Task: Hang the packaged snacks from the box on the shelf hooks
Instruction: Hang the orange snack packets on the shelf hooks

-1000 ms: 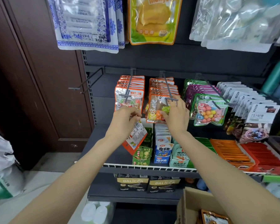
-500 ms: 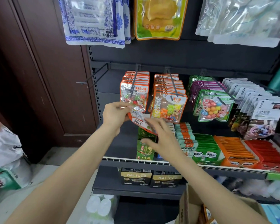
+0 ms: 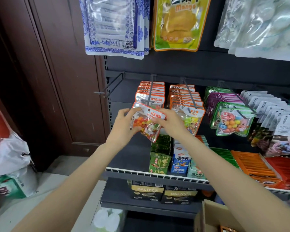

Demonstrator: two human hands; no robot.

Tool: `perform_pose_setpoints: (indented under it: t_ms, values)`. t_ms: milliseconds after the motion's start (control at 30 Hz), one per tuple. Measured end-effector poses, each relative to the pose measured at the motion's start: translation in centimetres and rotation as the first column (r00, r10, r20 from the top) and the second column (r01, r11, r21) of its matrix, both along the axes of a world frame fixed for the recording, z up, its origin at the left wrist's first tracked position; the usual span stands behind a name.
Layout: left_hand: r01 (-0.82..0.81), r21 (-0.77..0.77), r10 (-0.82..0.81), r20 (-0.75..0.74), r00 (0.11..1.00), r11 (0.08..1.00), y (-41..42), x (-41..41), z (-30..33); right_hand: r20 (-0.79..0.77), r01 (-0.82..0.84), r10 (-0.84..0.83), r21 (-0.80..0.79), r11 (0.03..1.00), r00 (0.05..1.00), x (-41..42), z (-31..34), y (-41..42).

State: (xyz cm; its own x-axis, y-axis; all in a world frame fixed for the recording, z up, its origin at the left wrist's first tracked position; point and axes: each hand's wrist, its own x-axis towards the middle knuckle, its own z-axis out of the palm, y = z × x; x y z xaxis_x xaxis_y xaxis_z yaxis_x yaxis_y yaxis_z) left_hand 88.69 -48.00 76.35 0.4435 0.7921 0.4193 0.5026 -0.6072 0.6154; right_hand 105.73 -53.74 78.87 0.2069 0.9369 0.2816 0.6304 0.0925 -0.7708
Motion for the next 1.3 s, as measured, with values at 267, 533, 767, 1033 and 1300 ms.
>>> perform_pose_setpoints:
  t_ms: [267,533,767,1033,1300]
  values:
    - [0.070,-0.041,-0.073,-0.079,0.994,0.997,1.4,0.2,-0.1,0.015,0.081,-0.084,0.147,0.986,0.996,0.2,-1.0,0.0]
    - [0.022,-0.024,-0.024,-0.095,0.995,0.999,2.0,0.1,-0.8,0.164,0.168,-0.203,0.202,0.965,0.965,-0.8,-1.6,1.3]
    - [0.020,-0.019,-0.023,-0.159,0.987,1.000,3.6,1.3,-0.8,0.489,0.240,-0.329,0.236,0.941,0.807,-1.1,-1.5,2.2]
    - [-0.070,-0.010,0.066,-0.219,0.974,0.998,6.5,4.0,-0.3,0.820,0.344,-0.430,0.306,0.888,0.379,0.0,-2.8,5.3]
    - [-0.186,0.142,0.211,-0.186,0.960,0.972,5.0,3.7,-0.8,0.768,0.290,-0.339,0.208,0.934,0.544,-1.1,-2.4,5.2]
